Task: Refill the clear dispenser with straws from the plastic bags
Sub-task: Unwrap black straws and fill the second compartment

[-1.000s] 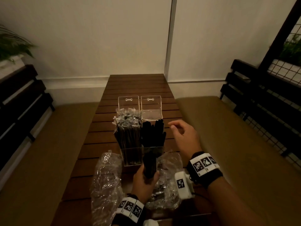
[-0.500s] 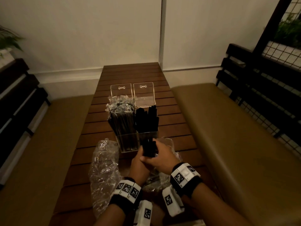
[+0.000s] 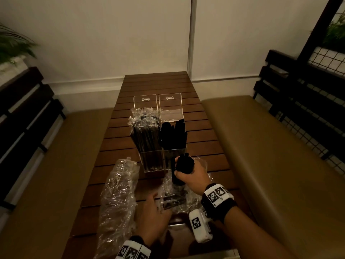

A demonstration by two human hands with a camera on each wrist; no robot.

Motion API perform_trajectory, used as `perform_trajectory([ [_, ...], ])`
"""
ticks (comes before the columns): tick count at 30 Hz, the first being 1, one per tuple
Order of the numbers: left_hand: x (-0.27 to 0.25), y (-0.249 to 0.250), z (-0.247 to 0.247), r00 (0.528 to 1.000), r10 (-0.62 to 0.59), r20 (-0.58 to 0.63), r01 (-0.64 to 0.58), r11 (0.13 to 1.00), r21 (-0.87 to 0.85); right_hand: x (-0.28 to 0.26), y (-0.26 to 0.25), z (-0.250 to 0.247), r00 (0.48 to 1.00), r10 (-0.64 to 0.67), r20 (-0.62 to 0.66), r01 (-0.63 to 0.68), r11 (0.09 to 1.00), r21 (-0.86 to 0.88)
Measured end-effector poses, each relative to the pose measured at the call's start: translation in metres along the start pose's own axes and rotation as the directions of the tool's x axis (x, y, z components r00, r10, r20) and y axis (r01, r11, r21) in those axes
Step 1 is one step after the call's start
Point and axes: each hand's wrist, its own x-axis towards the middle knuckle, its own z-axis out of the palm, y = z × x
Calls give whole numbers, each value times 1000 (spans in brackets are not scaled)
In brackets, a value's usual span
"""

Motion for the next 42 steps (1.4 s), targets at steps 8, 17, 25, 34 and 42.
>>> perform_trajectory([
  [8, 14, -6, 3, 993, 9, 120, -24, 993, 117, 4, 2, 4, 994, 7, 113, 6, 994, -110],
  [17, 17, 16, -2, 977, 158, 140, -172, 980, 96, 1, -9, 10, 993, -50, 107, 58, 996, -71],
  [25, 26, 17, -3, 972, 231, 34, -232, 973, 12, -3, -11, 2, 998, -49, 43, 51, 998, -47],
  [34, 33, 7, -8, 985, 164, -61, -169, 982, -84, -6, -31, -25, 978, -142, -153, 164, 976, 143],
  [42, 34, 2, -8, 991, 127, -37, -130, 987, -94, -10, -58, -39, 951, -264, -161, 274, 961, 45],
])
